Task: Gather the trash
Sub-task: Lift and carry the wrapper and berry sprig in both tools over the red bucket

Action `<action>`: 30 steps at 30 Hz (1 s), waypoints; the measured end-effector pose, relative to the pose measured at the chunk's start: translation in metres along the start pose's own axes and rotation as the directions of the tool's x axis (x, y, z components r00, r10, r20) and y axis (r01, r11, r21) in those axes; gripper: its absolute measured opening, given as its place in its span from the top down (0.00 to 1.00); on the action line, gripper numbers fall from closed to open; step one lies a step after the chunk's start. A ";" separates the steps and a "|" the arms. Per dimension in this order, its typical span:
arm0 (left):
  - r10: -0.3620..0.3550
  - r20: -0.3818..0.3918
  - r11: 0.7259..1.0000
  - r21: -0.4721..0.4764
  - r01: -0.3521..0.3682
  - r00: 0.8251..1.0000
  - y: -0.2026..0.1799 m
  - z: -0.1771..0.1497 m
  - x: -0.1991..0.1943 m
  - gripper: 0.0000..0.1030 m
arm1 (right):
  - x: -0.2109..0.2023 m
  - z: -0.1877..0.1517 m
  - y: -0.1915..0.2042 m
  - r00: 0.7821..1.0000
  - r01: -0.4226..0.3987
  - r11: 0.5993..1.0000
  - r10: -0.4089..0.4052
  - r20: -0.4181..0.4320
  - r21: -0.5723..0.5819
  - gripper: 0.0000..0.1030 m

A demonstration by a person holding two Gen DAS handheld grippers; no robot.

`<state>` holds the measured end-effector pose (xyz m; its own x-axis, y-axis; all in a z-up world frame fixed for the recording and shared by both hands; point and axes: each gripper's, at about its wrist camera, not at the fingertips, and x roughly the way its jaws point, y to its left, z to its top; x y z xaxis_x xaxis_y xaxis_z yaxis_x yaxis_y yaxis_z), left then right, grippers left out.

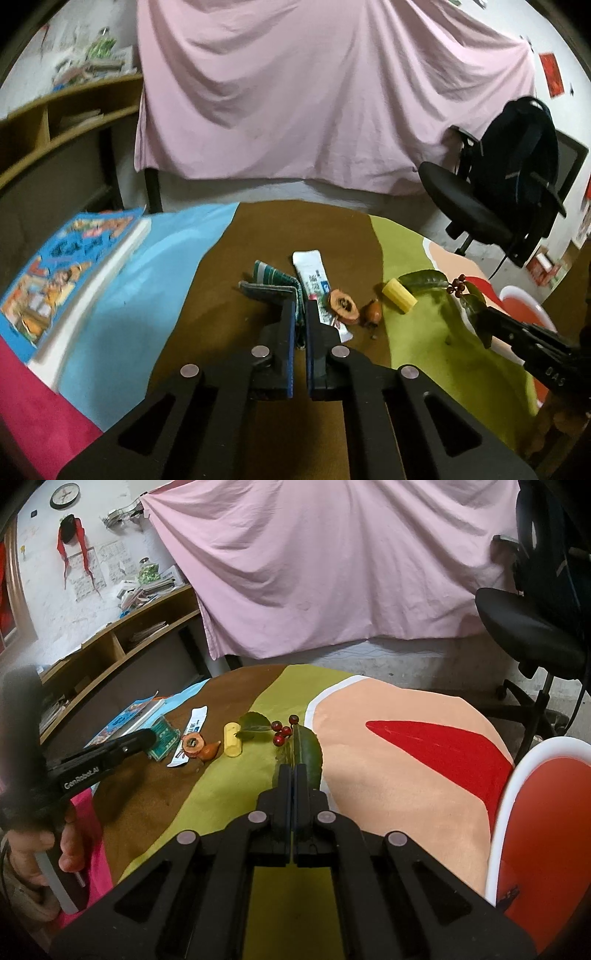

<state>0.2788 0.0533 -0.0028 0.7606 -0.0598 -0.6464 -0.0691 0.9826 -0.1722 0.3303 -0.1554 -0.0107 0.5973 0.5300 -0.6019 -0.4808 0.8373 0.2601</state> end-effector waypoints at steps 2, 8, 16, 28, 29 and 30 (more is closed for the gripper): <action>-0.012 0.004 1.000 -0.015 0.012 1.000 0.002 -0.001 -0.004 0.98 | -0.001 -0.001 0.001 1.000 0.006 1.000 -0.006 0.007 -0.007 0.71; -0.044 0.081 0.998 0.038 0.041 0.996 -0.014 -0.004 -0.028 0.99 | -0.014 -0.002 0.008 0.997 0.026 0.998 -0.023 0.072 -0.050 0.71; -0.111 0.186 0.985 0.148 0.083 0.976 -0.057 -0.003 -0.060 0.99 | -0.046 -0.006 0.011 0.973 0.038 0.997 -0.022 0.229 -0.066 0.71; -0.219 0.332 0.941 0.321 0.109 0.918 -0.129 -0.003 -0.109 0.99 | -0.131 -0.020 0.006 0.845 0.087 0.993 -0.034 0.533 -0.074 0.71; -0.227 0.340 0.937 0.331 0.110 0.913 -0.136 -0.003 -0.112 0.99 | -0.137 -0.021 0.005 0.835 0.091 0.993 -0.038 0.549 -0.071 0.71; -0.238 0.346 0.932 0.345 0.113 0.908 -0.142 -0.004 -0.115 0.99 | -0.145 -0.022 0.002 0.822 0.104 0.992 -0.049 0.568 -0.065 0.71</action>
<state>0.1981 -0.0804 0.0929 0.9300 -0.2275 -0.2887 0.2441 0.9695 0.0224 0.2280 -0.2333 0.0604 0.8787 0.4708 -0.0786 -0.4569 0.8773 0.1467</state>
